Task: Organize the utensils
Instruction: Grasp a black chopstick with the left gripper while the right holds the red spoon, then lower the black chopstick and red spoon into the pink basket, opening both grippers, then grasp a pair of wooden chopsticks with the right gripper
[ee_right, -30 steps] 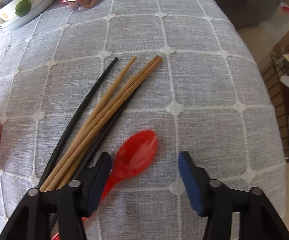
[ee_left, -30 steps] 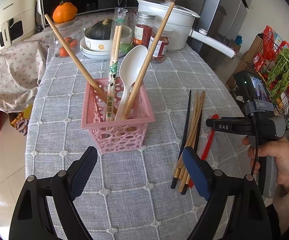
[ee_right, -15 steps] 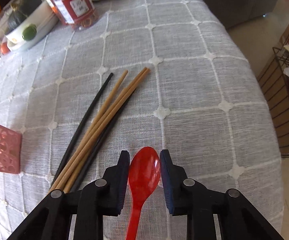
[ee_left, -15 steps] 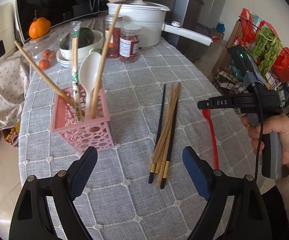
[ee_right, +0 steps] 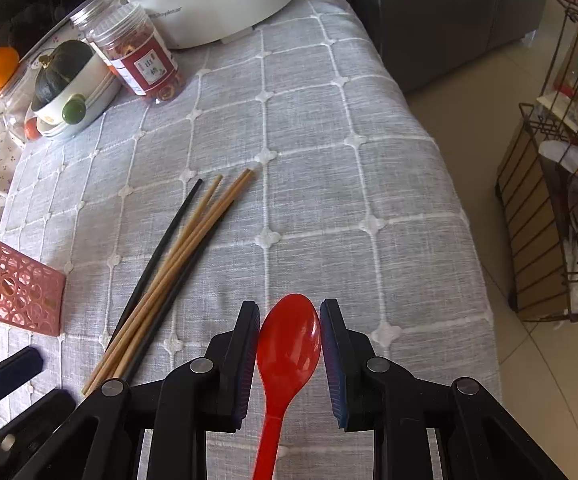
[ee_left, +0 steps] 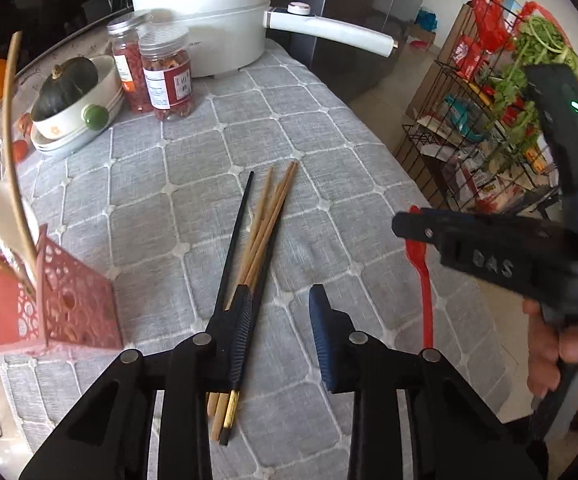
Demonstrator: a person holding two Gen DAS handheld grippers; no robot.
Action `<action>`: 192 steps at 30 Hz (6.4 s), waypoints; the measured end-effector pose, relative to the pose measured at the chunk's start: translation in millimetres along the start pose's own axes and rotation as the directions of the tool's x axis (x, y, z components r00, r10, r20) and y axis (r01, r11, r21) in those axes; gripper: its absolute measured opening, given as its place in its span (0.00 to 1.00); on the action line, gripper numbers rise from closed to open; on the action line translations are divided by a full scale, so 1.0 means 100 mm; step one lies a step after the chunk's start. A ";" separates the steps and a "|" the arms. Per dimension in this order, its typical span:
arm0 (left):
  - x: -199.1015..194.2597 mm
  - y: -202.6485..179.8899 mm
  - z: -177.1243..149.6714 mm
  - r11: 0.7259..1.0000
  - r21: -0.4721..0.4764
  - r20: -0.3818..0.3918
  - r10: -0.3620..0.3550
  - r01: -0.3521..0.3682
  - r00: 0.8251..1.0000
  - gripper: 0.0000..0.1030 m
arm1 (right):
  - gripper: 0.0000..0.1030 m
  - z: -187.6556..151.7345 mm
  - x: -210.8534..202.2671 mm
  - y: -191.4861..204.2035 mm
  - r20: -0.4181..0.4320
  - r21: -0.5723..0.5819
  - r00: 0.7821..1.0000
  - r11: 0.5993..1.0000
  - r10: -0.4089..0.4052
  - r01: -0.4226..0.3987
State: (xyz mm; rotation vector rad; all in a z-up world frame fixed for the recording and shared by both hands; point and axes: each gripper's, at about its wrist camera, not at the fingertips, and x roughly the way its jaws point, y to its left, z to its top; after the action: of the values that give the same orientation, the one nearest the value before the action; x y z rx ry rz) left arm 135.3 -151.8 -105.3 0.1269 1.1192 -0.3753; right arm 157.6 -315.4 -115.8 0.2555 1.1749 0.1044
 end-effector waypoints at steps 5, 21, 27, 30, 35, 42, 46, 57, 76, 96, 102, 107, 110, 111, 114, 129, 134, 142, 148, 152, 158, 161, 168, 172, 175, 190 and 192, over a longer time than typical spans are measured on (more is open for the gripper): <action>0.37 0.00 0.37 0.994 0.005 -0.012 0.106 -0.106 0.994 0.19 | 0.27 0.02 -0.03 -0.02 0.003 -0.003 1.000 1.000 0.022 -0.022; 1.08 0.26 0.60 0.991 -0.010 -0.112 0.133 -0.135 0.985 0.13 | 0.27 0.08 -0.05 -0.19 0.000 0.022 0.999 0.998 0.055 -0.055; 0.94 0.23 0.55 0.988 0.025 -0.075 0.156 -0.155 0.985 0.06 | 0.27 0.09 -0.05 -0.15 0.004 0.020 0.999 0.998 0.054 -0.054; 0.67 0.20 0.47 0.985 0.056 -0.018 0.164 -0.163 0.986 0.05 | 0.27 0.09 -0.11 -0.11 0.029 0.016 0.998 0.998 0.057 -0.058; 0.09 0.17 0.32 0.987 0.070 0.090 0.136 -0.143 0.987 0.05 | 0.27 0.08 -0.29 0.02 0.090 -0.006 0.994 0.998 0.058 -0.058; -0.71 0.11 -0.01 0.987 0.115 0.264 0.081 -0.115 0.961 0.05 | 0.27 0.02 -0.60 0.23 0.173 -0.030 0.981 0.996 0.086 -0.082; -1.05 0.23 -0.23 0.990 0.106 0.324 0.055 -0.095 0.945 0.05 | 0.27 -0.02 -0.78 0.41 0.218 -0.083 0.971 0.993 0.099 -0.082; -2.00 0.68 -0.51 1.000 -0.007 0.519 0.011 -0.009 0.855 0.04 | 0.27 -0.06 -1.12 0.86 0.321 -0.200 0.937 0.977 0.138 -0.075; -2.67 1.47 -0.64 0.982 -0.186 0.723 0.130 0.010 0.678 0.04 | 0.27 -0.01 -1.08 1.45 0.338 -0.245 0.919 0.962 0.204 -0.123; -1.54 1.84 -0.29 0.967 -0.246 0.558 0.197 -0.066 0.807 0.05 | 0.27 0.00 -1.18 1.81 0.469 -0.259 0.841 0.952 0.270 -0.161; -1.46 1.88 -0.34 0.963 -0.267 0.535 0.188 -0.046 0.824 0.44 | 0.27 0.02 -1.21 1.90 0.543 -0.248 0.788 0.952 0.290 -0.179; -1.57 1.89 -0.47 0.959 -0.279 0.515 0.195 -0.052 0.835 0.65 | 0.27 0.04 -1.23 1.99 0.601 -0.236 0.741 0.952 0.300 -0.194; -1.54 1.92 -0.58 0.955 -0.284 0.460 0.214 -0.086 0.861 0.71 | 0.27 0.04 -1.24 2.04 0.652 -0.233 0.702 0.957 0.287 -0.175; -1.51 1.93 -0.62 0.954 -0.285 0.440 0.218 -0.095 0.871 0.72 | 0.27 0.04 -1.23 2.07 0.666 -0.230 0.691 0.958 0.282 -0.168; -1.41 1.96 -0.72 0.955 -0.271 0.381 0.220 -0.119 0.898 0.72 | 0.27 0.04 -1.17 2.14 0.689 -0.225 0.673 0.962 0.269 -0.155; -1.18 1.97 -0.87 0.962 -0.239 0.282 0.200 -0.133 0.939 0.72 | 0.28 -0.14 -0.75 2.51 0.678 -0.313 0.699 0.950 0.228 -0.006; -1.19 1.91 -0.86 0.964 -0.238 0.281 0.185 -0.118 0.942 0.74 | 0.42 -0.11 -0.81 2.40 0.633 -0.298 0.729 0.951 0.261 -0.082; -1.16 1.77 -0.86 0.968 -0.229 0.283 0.170 -0.105 0.944 0.84 | 0.63 -0.10 -0.91 2.12 0.559 -0.296 0.778 0.945 0.287 -0.136; -1.05 1.71 -0.88 0.968 -0.237 0.250 0.141 -0.081 0.958 0.84 | 0.72 -0.11 -0.98 1.79 0.523 -0.295 0.803 0.945 0.285 -0.143; -1.00 1.64 -0.87 0.969 -0.235 0.239 0.135 -0.077 0.962 0.84 | 0.77 -0.12 -0.97 1.53 0.493 -0.279 0.831 0.952 0.257 -0.129; -0.88 1.48 -0.83 0.975 -0.210 0.216 0.122 -0.076 0.969 0.84 | 0.79 -0.08 -0.59 1.13 0.352 -0.196 0.928 0.979 0.120 -0.052; -0.81 1.39 -0.82 0.979 -0.192 0.199 0.112 -0.074 0.974 0.84 | 0.79 -0.06 -0.35 0.92 0.255 -0.137 0.966 0.990 0.053 -0.019; -0.66 1.26 -0.78 0.982 -0.172 0.165 0.100 -0.071 0.981 0.84 | 0.80 -0.03 0.06 0.53 0.082 -0.004 0.997 1.000 -0.005 0.005; -0.61 1.19 -0.76 0.985 -0.156 0.155 0.097 -0.072 0.983 0.84 | 0.79 0.02 0.25 0.47 0.028 0.018 0.999 0.999 -0.034 0.034; -0.60 1.15 -0.75 0.987 -0.147 0.156 0.092 -0.069 0.983 0.84 | 0.79 0.06 0.38 0.50 0.002 0.012 0.999 0.998 -0.054 0.054; -0.64 1.02 -0.73 0.994 -0.087 0.172 0.075 -0.061 0.982 0.84 | 0.44 0.25 0.88 0.66 -0.044 0.029 0.997 0.998 -0.061 0.062; -0.64 0.98 -0.73 0.995 -0.074 0.174 0.074 -0.062 0.982 0.84 | 0.21 0.26 0.89 0.66 -0.054 0.031 0.998 0.999 -0.033 0.035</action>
State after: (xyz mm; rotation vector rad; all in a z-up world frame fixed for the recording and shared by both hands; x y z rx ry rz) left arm 83.9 -24.9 -88.6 0.0702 0.9492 -0.2810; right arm 219.3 -236.1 -169.6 0.2617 1.2345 0.0630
